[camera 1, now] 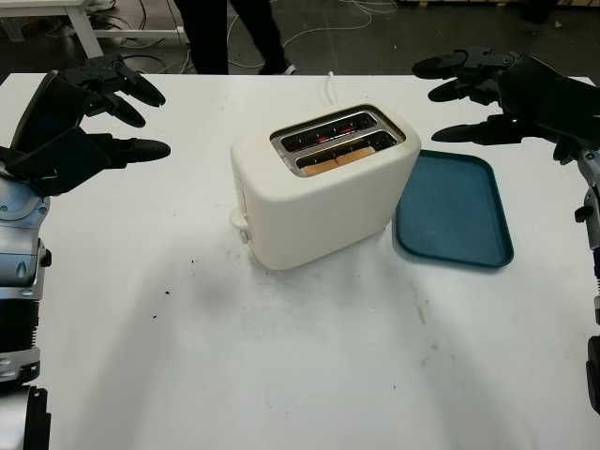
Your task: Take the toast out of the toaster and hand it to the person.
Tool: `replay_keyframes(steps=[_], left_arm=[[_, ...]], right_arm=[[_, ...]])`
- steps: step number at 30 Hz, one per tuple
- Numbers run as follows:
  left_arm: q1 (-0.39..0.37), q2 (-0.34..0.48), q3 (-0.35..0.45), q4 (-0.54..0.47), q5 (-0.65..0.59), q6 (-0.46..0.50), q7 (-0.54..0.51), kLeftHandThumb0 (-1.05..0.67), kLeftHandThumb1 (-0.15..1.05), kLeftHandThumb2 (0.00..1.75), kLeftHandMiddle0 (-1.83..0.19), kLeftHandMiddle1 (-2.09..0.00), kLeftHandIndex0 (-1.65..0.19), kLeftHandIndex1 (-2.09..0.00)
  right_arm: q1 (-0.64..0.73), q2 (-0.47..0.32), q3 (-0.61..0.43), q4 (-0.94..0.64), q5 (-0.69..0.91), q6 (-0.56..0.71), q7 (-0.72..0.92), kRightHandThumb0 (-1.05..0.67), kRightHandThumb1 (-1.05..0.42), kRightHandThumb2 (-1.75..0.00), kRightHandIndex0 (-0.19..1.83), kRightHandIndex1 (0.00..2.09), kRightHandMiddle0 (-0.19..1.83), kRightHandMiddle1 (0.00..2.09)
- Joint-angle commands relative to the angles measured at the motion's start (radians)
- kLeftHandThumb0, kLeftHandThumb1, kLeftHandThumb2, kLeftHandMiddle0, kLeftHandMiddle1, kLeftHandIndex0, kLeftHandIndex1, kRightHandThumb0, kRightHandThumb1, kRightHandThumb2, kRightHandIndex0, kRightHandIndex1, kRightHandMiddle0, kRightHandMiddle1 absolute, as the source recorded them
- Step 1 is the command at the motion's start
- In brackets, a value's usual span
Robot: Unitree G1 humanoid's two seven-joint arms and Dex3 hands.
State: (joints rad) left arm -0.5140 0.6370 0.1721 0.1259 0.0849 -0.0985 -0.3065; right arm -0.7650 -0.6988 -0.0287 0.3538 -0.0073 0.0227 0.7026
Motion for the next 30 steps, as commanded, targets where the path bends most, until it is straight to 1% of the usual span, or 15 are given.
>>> replay_keyframes(steps=[1, 5, 12, 14, 16, 20, 23, 26, 30], left_arm=[[-0.004, 0.000, 0.001, -0.008, -0.002, 0.002, 0.005, -1.05, 0.74, 0.00, -0.48, -1.25, -0.51, -1.08], [-0.002, -0.002, 0.004, -0.016, -0.008, 0.016, 0.003, -1.05, 0.73, 0.00, -0.47, -1.24, -0.51, -1.08], [-0.004, 0.001, 0.003, -0.010, -0.006, 0.005, 0.003, -1.05, 0.73, 0.00, -0.47, -1.26, -0.51, -1.08], [-0.004, -0.001, 0.003, -0.013, -0.009, 0.012, 0.002, -1.05, 0.73, 0.00, -0.47, -1.26, -0.51, -1.08], [-0.003, -0.002, 0.003, -0.018, -0.007, 0.018, 0.005, -1.05, 0.73, 0.00, -0.47, -1.26, -0.51, -1.08], [-0.005, 0.002, 0.000, -0.003, 0.002, -0.008, 0.008, -1.05, 0.75, 0.01, -0.48, -1.25, -0.51, -1.08], [-0.005, -0.001, 0.002, -0.011, -0.003, 0.004, 0.007, -1.05, 0.74, 0.00, -0.48, -1.25, -0.51, -1.09], [-0.003, -0.003, 0.004, -0.019, -0.009, 0.018, 0.004, -1.05, 0.73, 0.00, -0.46, -1.26, -0.50, -1.09], [-0.005, -0.004, 0.006, -0.011, -0.015, 0.008, 0.001, -1.05, 0.72, 0.00, -0.45, -1.27, -0.50, -1.10]], right_arm=[[-0.010, 0.003, -0.001, -0.009, 0.005, 0.004, 0.000, -0.77, -0.81, 0.00, 0.00, 0.80, 0.23, 0.31], [-0.011, 0.008, -0.006, 0.000, 0.016, 0.000, 0.002, -0.75, -0.80, 0.00, 0.00, 0.80, 0.22, 0.32], [-0.011, 0.007, -0.006, -0.006, 0.017, 0.008, 0.000, -0.75, -0.79, 0.00, 0.00, 0.81, 0.22, 0.35], [-0.011, 0.007, -0.005, -0.012, 0.017, 0.024, 0.000, -0.75, -0.79, 0.00, 0.00, 0.81, 0.22, 0.35], [-0.011, 0.002, 0.003, -0.011, 0.003, 0.013, -0.003, -0.76, -0.79, 0.00, 0.00, 0.81, 0.21, 0.36], [-0.013, 0.008, -0.006, -0.007, 0.020, 0.024, 0.004, -0.75, -0.78, 0.00, 0.00, 0.82, 0.20, 0.37], [-0.013, 0.003, -0.001, -0.012, 0.009, 0.029, -0.001, -0.79, -0.79, 0.00, 0.00, 0.81, 0.20, 0.39], [-0.012, 0.007, -0.004, -0.009, 0.014, 0.022, 0.000, -0.77, -0.79, 0.00, 0.00, 0.82, 0.20, 0.40], [-0.012, 0.007, -0.005, -0.006, 0.016, 0.015, 0.000, -0.76, -0.79, 0.00, 0.00, 0.82, 0.19, 0.41]])
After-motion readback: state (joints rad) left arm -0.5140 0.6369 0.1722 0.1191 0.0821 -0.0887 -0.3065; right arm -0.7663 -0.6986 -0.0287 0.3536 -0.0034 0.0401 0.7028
